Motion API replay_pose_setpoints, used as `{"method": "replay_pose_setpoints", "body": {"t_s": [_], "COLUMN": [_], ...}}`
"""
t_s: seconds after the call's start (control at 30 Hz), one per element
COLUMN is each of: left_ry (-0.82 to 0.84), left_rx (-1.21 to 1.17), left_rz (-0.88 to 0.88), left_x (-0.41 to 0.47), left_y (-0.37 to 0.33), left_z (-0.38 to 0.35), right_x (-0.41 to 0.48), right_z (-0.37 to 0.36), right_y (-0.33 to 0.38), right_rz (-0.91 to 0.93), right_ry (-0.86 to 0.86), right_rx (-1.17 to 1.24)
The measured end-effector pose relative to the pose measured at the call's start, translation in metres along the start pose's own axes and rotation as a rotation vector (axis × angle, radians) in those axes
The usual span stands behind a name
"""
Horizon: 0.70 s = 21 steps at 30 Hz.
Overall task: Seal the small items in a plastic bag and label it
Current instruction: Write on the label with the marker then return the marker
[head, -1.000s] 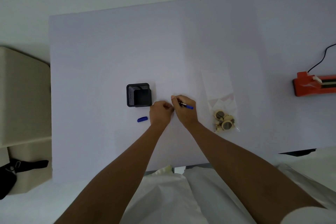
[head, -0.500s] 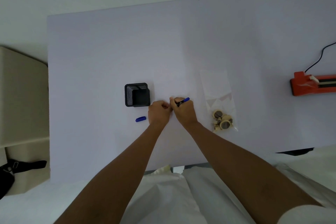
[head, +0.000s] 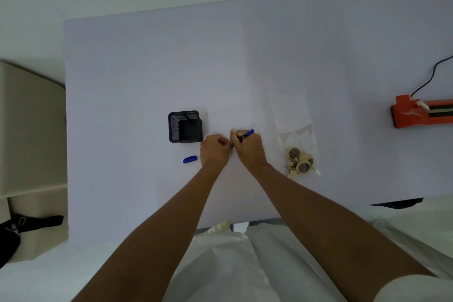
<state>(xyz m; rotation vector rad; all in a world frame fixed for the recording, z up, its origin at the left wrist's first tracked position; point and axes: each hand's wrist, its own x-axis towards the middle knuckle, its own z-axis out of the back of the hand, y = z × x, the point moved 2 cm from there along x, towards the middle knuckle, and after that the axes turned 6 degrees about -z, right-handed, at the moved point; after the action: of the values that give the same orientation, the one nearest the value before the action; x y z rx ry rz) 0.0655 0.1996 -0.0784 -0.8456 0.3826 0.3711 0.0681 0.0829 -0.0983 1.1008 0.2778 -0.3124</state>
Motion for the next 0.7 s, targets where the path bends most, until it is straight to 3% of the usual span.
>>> {"method": "replay_pose_setpoints", "body": {"t_s": [0.7], "left_ry": [-0.009], "left_rx": [-0.013], "left_rz": [0.017], "left_x": [0.0004], "left_y": [-0.0009], "left_z": [-0.0016], "right_x": [-0.0031], "right_z": [0.0048], "right_y": [0.0056], "right_rz": [0.005], "right_ry": [-0.022], "right_rx": [-0.083]}}
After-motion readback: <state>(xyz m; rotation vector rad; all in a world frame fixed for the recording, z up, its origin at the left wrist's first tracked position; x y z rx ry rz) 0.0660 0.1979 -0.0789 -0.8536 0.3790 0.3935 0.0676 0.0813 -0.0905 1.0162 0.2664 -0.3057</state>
